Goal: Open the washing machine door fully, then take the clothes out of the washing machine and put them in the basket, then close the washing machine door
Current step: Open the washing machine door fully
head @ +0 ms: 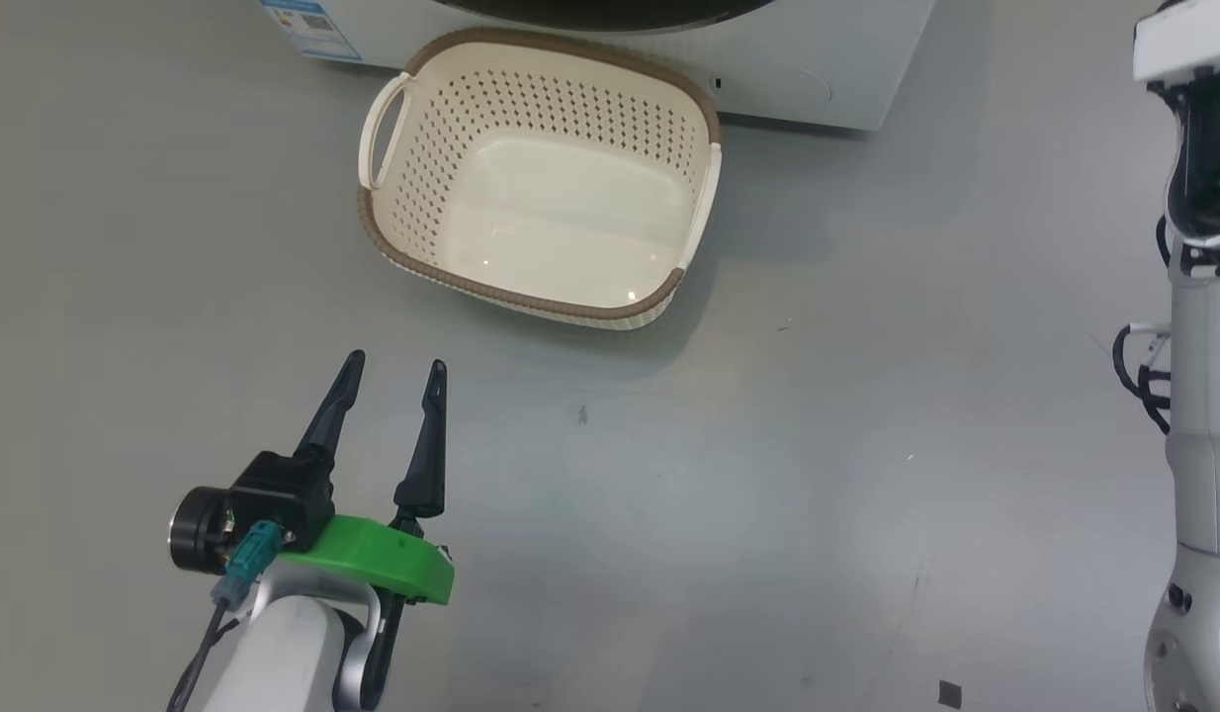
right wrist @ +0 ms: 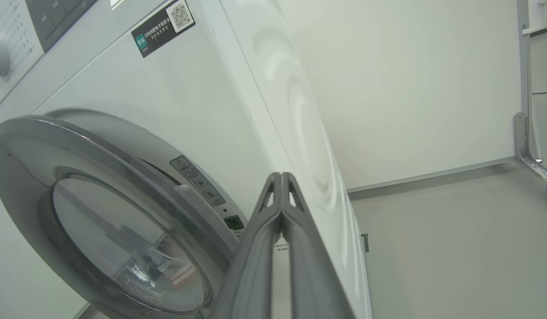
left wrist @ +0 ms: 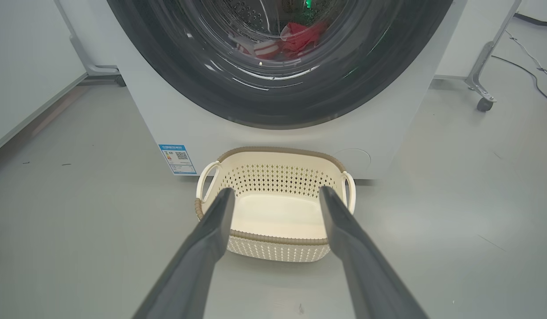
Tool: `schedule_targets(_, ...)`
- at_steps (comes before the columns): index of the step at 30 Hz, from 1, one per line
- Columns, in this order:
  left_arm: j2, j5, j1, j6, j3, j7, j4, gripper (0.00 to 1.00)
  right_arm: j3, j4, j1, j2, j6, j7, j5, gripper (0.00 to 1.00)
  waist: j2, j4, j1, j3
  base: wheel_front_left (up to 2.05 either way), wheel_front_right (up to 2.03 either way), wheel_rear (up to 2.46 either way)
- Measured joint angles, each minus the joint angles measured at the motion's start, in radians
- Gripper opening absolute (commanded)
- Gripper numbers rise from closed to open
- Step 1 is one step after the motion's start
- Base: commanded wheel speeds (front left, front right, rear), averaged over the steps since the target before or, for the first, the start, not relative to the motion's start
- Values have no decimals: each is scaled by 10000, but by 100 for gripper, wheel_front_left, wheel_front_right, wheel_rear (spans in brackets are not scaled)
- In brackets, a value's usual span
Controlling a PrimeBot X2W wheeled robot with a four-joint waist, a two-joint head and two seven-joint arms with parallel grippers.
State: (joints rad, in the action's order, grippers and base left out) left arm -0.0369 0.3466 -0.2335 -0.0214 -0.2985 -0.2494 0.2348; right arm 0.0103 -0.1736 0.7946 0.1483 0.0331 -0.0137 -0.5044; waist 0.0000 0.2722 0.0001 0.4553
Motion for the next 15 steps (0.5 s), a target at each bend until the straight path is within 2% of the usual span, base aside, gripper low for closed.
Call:
schedule_targets(9, 35, 163, -275, -4, -65, 0, 12, 100, -546, -600, 1367, -466, -111, -934, -1434, 0, 0, 386, 0, 551, 0, 0, 0)
schedule_targets(12, 44, 322, -391, -2, -196, 0, 69, 100, -957, -991, 1701, -564, -403, -1379, -2150, 0, 0, 548, 0, 704, 0, 0, 0)
schedule_targets(15, 58, 334, -471, -4, -240, -2, 146, 100, -1103, -1298, 1957, -660, -541, -1862, -2878, 0, 0, 714, -1, 830, 0, 0, 0)
